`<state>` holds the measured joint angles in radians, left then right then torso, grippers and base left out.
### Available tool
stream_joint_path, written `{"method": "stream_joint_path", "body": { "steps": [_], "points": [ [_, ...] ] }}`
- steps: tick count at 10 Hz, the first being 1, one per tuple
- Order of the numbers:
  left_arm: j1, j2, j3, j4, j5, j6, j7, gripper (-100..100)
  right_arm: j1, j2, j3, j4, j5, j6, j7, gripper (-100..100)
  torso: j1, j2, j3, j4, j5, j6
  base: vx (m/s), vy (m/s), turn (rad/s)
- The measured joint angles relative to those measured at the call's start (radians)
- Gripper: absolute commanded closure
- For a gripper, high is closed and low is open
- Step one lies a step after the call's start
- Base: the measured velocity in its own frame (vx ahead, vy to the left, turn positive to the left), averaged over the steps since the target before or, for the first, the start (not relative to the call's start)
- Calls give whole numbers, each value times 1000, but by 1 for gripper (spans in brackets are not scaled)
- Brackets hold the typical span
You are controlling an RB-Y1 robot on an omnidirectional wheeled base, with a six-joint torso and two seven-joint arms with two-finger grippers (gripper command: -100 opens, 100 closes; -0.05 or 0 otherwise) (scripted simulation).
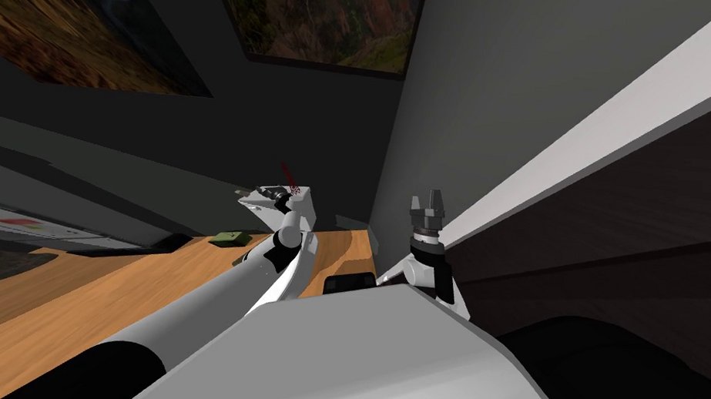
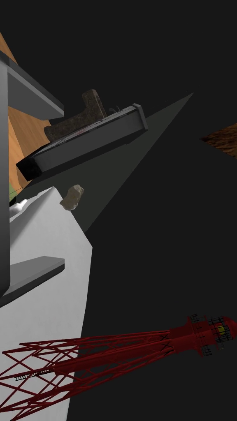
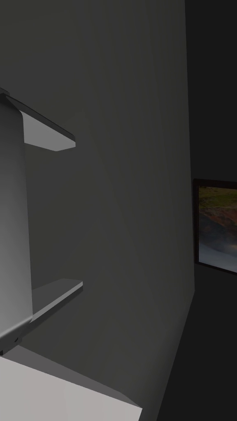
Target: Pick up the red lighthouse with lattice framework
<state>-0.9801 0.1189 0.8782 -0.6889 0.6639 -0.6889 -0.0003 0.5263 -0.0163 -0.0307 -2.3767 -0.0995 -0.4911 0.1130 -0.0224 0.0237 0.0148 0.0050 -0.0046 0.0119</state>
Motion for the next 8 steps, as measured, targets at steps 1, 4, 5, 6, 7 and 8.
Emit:
{"method": "stream_joint_path", "body": {
  "steps": [1,4,5,6,7,8],
  "points": [
    [0,0,0,0,0,0,0,-100,0,0,0,0,0,0,0,0,0,1,1,0,0,0,0,0,0],
    [0,0,0,0,1,1,0,-100,0,0,0,0,0,0,0,0,0,1,1,0,0,0,16,2,-7],
    [0,0,0,0,1,1,0,-100,0,0,0,0,0,0,0,0,0,1,0,0,0,0,0,0,0],
    [0,0,0,0,1,1,0,-100,0,0,0,0,0,0,0,0,0,1,1,0,0,0,17,2,-9],
    [0,0,0,0,1,1,0,-100,0,0,0,0,0,0,0,0,0,1,0,0,0,0,14,13,-24],
    [-1,4,13,22,6,6,-2,-100,0,0,0,0,0,0,0,0,1,1,0,0,0,0,6,18,-14]
  ]
}}
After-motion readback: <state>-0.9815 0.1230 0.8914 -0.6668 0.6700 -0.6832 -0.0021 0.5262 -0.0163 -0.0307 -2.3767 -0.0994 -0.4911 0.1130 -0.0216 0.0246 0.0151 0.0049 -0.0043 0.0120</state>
